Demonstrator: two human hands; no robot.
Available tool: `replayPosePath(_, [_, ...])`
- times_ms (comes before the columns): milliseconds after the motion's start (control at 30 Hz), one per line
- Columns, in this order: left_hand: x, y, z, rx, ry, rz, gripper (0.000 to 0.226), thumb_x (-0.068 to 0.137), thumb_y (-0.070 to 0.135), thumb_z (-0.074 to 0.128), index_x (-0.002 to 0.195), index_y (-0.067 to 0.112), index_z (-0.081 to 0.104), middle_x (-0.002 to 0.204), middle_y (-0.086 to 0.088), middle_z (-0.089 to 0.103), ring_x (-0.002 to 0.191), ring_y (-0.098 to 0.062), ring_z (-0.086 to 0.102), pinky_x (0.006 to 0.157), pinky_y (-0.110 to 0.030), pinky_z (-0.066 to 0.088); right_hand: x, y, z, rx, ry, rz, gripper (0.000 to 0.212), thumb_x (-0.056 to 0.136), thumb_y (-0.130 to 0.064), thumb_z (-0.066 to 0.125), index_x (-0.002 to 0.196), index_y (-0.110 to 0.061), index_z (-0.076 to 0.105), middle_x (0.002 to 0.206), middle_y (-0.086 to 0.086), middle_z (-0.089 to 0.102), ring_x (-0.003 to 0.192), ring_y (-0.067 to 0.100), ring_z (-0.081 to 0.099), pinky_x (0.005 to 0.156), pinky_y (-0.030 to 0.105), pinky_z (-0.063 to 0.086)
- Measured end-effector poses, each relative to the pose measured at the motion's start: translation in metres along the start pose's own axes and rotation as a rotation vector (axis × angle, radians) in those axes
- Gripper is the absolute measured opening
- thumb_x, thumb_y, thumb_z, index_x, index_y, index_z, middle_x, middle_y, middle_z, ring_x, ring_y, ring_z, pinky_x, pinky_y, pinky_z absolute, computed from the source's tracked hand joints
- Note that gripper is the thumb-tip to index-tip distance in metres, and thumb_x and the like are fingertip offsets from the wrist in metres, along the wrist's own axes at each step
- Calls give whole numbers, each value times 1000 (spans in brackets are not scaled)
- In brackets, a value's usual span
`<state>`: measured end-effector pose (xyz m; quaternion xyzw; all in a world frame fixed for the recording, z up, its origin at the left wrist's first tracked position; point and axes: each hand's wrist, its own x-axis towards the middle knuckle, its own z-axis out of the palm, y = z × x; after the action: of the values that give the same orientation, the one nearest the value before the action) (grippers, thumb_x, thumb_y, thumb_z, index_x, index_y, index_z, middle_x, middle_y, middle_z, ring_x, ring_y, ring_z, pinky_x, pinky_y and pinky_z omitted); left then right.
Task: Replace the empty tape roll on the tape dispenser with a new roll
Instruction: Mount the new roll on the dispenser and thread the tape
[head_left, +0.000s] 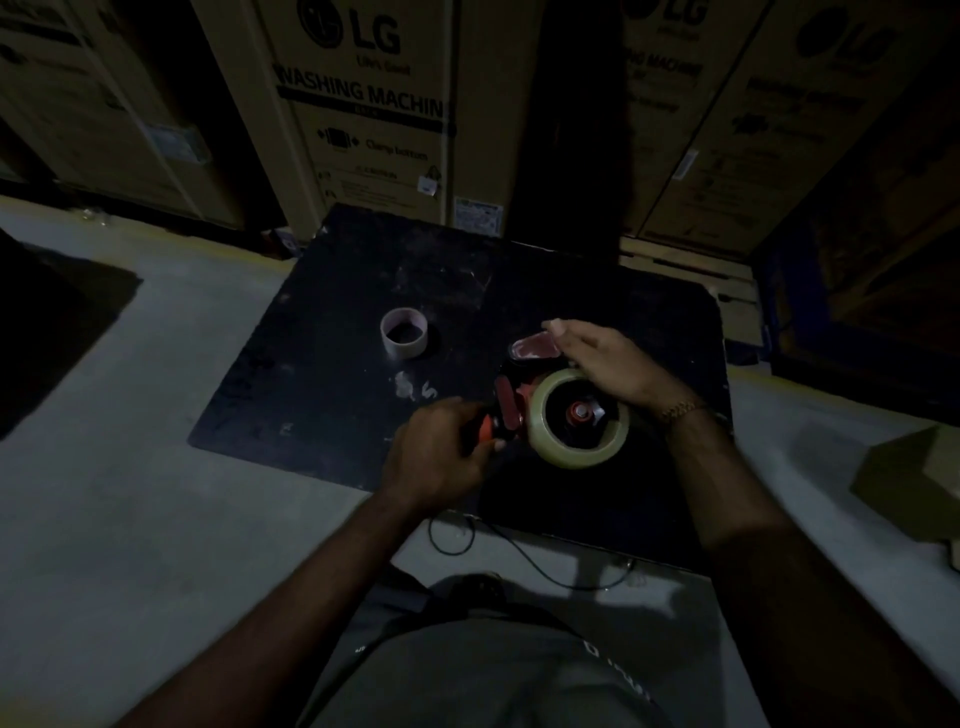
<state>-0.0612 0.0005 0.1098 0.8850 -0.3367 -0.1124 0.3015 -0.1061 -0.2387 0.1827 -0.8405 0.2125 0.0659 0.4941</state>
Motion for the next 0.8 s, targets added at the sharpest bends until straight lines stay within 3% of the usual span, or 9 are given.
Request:
replayPosePath(133, [4, -6, -8, 48, -17, 31, 27, 87, 53, 71, 105, 33, 71, 95, 8, 67, 91, -22, 69, 70, -34, 53, 15, 13, -2, -30, -74, 20, 38, 102, -44, 62, 134, -26, 69, 128, -5, 73, 117, 9, 68, 107, 30, 52])
replayPosePath(300, [10, -5, -17, 49, -87, 39, 26, 88, 53, 72, 100, 32, 67, 94, 9, 65, 90, -18, 66, 69, -33, 50, 17, 30, 4, 223, -95, 43, 34, 103, -38, 63, 126, -17, 76, 124, 0, 79, 119, 18, 73, 101, 30, 57])
replayPosePath(367, [15, -3, -19, -43, -212, 5, 35, 85, 60, 70, 101, 28, 69, 92, 8, 67, 87, -18, 68, 73, -39, 57, 16, 32, 5, 295, -35, 74, 32, 102, -36, 66, 121, -13, 76, 118, 8, 80, 112, 25, 75, 96, 36, 60])
replayPosePath(433, [23, 0, -23, -234, -351, -91, 57, 80, 77, 60, 105, 27, 68, 93, 8, 71, 86, -13, 69, 78, -42, 60, 12, 35, 5, 358, 2, 103, 30, 101, -33, 68, 118, -10, 76, 114, 14, 80, 105, 29, 76, 92, 41, 61])
replayPosePath(500, [32, 10, -26, -357, -390, -206, 78, 76, 97, 45, 112, 31, 69, 102, 10, 76, 94, -10, 73, 89, -43, 62, 7, 36, 8, 462, 18, 119, 29, 101, -27, 67, 118, -5, 76, 113, 17, 79, 103, 31, 76, 90, 41, 62])
replayPosePath(634, [58, 34, -23, -221, -339, -315, 104, 73, 104, 14, 98, 23, 74, 103, -5, 78, 97, -25, 73, 94, -45, 59, 2, 40, 21, 558, 100, 103, 28, 102, -24, 66, 117, -3, 76, 114, 17, 79, 108, 33, 76, 95, 45, 62])
replayPosePath(800, [70, 31, -9, -75, -286, -324, 92, 75, 99, 17, 76, 17, 61, 96, -14, 74, 91, -34, 71, 91, -52, 59, -2, 48, 23, 516, 190, 78, 26, 101, -30, 67, 115, -10, 77, 112, 8, 81, 108, 25, 77, 96, 42, 62])
